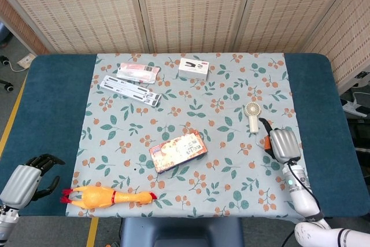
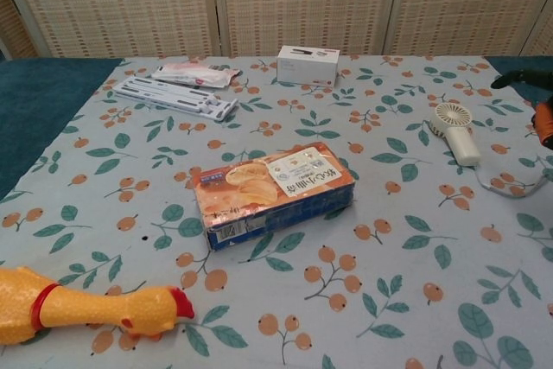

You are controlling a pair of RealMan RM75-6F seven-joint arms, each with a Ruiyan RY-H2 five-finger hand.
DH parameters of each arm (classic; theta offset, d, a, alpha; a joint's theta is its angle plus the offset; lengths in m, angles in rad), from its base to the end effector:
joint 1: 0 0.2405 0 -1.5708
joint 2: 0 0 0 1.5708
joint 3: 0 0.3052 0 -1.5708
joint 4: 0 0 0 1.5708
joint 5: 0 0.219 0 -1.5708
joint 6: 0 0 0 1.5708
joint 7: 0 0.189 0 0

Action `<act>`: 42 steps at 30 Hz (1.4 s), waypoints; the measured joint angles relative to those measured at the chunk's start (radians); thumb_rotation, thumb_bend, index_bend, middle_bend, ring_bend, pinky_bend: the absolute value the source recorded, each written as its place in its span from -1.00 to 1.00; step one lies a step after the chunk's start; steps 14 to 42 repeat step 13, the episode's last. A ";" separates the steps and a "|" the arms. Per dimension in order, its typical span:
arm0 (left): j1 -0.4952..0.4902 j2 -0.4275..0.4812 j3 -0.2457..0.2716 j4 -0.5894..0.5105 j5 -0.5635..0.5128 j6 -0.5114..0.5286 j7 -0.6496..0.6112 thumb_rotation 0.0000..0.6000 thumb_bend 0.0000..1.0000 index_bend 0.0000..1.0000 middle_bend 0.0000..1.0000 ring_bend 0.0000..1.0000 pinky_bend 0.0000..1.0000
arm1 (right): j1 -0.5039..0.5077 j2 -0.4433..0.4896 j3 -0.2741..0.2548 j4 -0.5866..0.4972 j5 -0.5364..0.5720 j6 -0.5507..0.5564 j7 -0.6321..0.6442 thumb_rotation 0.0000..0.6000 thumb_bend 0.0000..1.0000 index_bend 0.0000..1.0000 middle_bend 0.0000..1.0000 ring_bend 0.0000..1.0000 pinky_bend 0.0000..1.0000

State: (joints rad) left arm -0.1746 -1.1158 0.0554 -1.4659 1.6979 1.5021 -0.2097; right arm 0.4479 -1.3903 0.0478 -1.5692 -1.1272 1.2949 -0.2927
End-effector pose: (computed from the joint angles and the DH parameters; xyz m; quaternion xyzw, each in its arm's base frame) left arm -0.3455 0.2375 0.1564 -0.6722 -0.3680 -0.4250 0.4818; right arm -0.3060 -0.3434 0.0514 0.6359 -0.4143 0.3431 0.5534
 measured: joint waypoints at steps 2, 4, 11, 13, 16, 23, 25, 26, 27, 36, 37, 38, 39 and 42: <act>0.000 -0.001 0.000 -0.001 -0.002 -0.002 0.005 1.00 -0.10 -0.30 -0.30 -0.48 -0.26 | -0.050 -0.002 -0.033 0.031 -0.096 0.094 0.020 1.00 0.07 -0.69 0.11 -0.51 0.08; 0.001 -0.002 -0.001 -0.004 -0.005 -0.003 0.013 1.00 -0.10 -0.30 -0.30 -0.48 -0.26 | -0.097 -0.008 -0.061 0.076 -0.171 0.174 0.045 1.00 -0.14 -0.70 -0.15 -0.61 -0.03; 0.003 -0.008 -0.007 -0.010 -0.018 -0.008 0.044 1.00 -0.10 -0.30 -0.30 -0.48 -0.26 | -0.234 -0.034 -0.121 0.250 -0.313 0.324 0.173 1.00 -0.46 -0.72 -0.48 -0.73 -0.27; 0.003 -0.010 -0.007 -0.014 -0.020 -0.010 0.052 1.00 -0.10 -0.30 -0.30 -0.48 -0.26 | -0.243 -0.035 -0.122 0.259 -0.339 0.333 0.186 1.00 -0.46 -0.72 -0.48 -0.77 -0.29; 0.003 -0.010 -0.007 -0.014 -0.020 -0.010 0.052 1.00 -0.10 -0.30 -0.30 -0.48 -0.26 | -0.243 -0.035 -0.122 0.259 -0.339 0.333 0.186 1.00 -0.46 -0.72 -0.48 -0.77 -0.29; 0.003 -0.010 -0.007 -0.014 -0.020 -0.010 0.052 1.00 -0.10 -0.30 -0.30 -0.48 -0.26 | -0.243 -0.035 -0.122 0.259 -0.339 0.333 0.186 1.00 -0.46 -0.72 -0.48 -0.77 -0.29; 0.003 -0.010 -0.007 -0.014 -0.020 -0.010 0.052 1.00 -0.10 -0.30 -0.30 -0.48 -0.26 | -0.243 -0.035 -0.122 0.259 -0.339 0.333 0.186 1.00 -0.46 -0.72 -0.48 -0.77 -0.29; 0.003 -0.010 -0.007 -0.014 -0.020 -0.010 0.052 1.00 -0.10 -0.30 -0.30 -0.48 -0.26 | -0.243 -0.035 -0.122 0.259 -0.339 0.333 0.186 1.00 -0.46 -0.72 -0.48 -0.77 -0.29; 0.003 -0.010 -0.007 -0.014 -0.020 -0.010 0.052 1.00 -0.10 -0.30 -0.30 -0.48 -0.26 | -0.243 -0.035 -0.122 0.259 -0.339 0.333 0.186 1.00 -0.46 -0.72 -0.48 -0.77 -0.29; 0.003 -0.010 -0.007 -0.014 -0.020 -0.010 0.052 1.00 -0.10 -0.30 -0.30 -0.48 -0.26 | -0.243 -0.035 -0.122 0.259 -0.339 0.333 0.186 1.00 -0.46 -0.72 -0.48 -0.77 -0.29; 0.003 -0.010 -0.007 -0.014 -0.020 -0.010 0.052 1.00 -0.10 -0.30 -0.30 -0.48 -0.26 | -0.243 -0.035 -0.122 0.259 -0.339 0.333 0.186 1.00 -0.46 -0.72 -0.48 -0.77 -0.29; 0.003 -0.010 -0.007 -0.014 -0.020 -0.010 0.052 1.00 -0.10 -0.30 -0.30 -0.48 -0.26 | -0.243 -0.035 -0.122 0.259 -0.339 0.333 0.186 1.00 -0.46 -0.72 -0.48 -0.77 -0.29; 0.003 -0.010 -0.007 -0.014 -0.020 -0.010 0.052 1.00 -0.10 -0.30 -0.30 -0.48 -0.26 | -0.243 -0.035 -0.122 0.259 -0.339 0.333 0.186 1.00 -0.46 -0.72 -0.48 -0.77 -0.29; 0.003 -0.010 -0.007 -0.014 -0.020 -0.010 0.052 1.00 -0.10 -0.30 -0.30 -0.48 -0.26 | -0.243 -0.035 -0.122 0.259 -0.339 0.333 0.186 1.00 -0.46 -0.72 -0.48 -0.77 -0.29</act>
